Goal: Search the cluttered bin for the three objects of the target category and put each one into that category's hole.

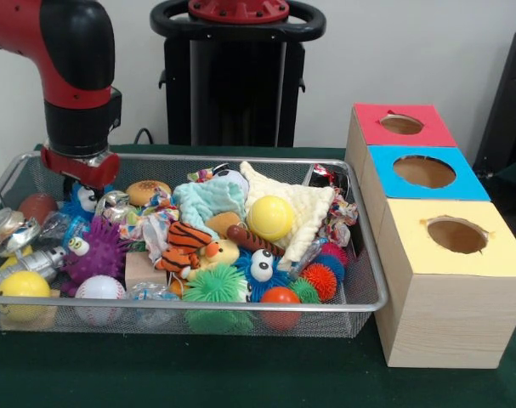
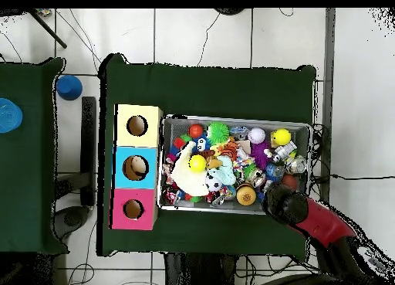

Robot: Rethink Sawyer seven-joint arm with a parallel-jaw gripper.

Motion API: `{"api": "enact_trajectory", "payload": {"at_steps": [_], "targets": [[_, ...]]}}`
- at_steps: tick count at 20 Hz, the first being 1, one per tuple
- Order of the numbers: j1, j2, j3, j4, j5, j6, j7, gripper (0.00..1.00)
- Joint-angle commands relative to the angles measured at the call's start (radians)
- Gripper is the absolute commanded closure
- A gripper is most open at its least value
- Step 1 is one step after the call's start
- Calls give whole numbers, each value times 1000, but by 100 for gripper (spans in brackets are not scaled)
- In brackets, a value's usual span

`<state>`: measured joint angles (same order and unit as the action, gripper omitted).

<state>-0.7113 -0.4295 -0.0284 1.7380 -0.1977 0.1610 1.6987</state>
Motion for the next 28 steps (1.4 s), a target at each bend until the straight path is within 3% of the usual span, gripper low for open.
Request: {"api": "enact_trajectory", "payload": {"at_steps": [1, 15, 28], "targets": [[-29, 63, 159, -50, -47, -128, 87, 0], [-74, 100, 183, -35, -80, -245, 129, 0], [-88, 128, 183, -20, -51, -279, 168, 0]]}}
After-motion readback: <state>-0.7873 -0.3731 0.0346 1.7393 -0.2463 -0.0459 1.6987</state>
